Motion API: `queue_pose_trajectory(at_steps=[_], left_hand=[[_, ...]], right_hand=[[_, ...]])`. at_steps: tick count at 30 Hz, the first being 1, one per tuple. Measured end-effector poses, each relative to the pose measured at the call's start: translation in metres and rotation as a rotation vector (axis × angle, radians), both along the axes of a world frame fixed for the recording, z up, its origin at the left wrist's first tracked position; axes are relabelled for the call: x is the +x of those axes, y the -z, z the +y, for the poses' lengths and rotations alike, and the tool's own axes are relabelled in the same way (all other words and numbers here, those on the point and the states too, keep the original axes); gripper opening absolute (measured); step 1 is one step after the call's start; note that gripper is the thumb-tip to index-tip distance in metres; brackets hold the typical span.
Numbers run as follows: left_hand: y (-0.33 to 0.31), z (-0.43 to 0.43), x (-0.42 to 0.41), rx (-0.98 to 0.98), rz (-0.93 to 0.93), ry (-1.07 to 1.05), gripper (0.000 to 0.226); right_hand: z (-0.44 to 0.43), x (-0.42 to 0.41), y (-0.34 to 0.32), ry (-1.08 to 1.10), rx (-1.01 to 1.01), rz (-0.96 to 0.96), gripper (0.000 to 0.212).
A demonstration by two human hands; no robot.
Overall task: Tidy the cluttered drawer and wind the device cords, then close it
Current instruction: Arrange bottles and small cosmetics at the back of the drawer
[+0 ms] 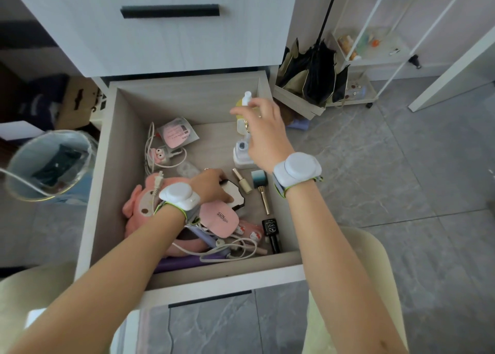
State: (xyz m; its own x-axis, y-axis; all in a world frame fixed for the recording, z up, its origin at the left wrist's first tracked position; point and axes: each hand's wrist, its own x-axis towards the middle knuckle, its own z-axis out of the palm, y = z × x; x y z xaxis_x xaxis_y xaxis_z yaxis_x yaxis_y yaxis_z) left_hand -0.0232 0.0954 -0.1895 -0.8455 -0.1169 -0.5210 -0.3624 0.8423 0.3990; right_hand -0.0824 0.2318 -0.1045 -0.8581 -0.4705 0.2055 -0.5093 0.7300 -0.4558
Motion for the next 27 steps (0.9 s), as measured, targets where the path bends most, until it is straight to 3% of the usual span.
queue_pose_trajectory(at_steps=[8,14,17,21,27], left_hand=[[-0.010,-0.015,-0.006,0.144,-0.028,-0.060,0.041],[-0.030,-0.043,-0.012,0.235,0.150,-0.184,0.035],[-0.042,-0.072,-0.003,0.196,0.175,-0.231,0.031],[-0.052,-0.101,0.015,-0.022,0.034,-0.068,0.033],[-0.042,-0.098,0.028,-0.074,-0.043,0.010,0.037]], right_hand=[[-0.001,-0.004,0.014,-0.162,0.078,-0.293,0.054],[-0.004,-0.007,0.022,-0.161,0.072,-0.343,0.049],[-0.008,-0.005,0.026,-0.196,0.150,-0.382,0.047],[-0.022,0.004,0.034,-0.216,0.241,-0.439,0.042],[-0.043,0.025,0.059,-0.207,0.258,-0.503,0.036]])
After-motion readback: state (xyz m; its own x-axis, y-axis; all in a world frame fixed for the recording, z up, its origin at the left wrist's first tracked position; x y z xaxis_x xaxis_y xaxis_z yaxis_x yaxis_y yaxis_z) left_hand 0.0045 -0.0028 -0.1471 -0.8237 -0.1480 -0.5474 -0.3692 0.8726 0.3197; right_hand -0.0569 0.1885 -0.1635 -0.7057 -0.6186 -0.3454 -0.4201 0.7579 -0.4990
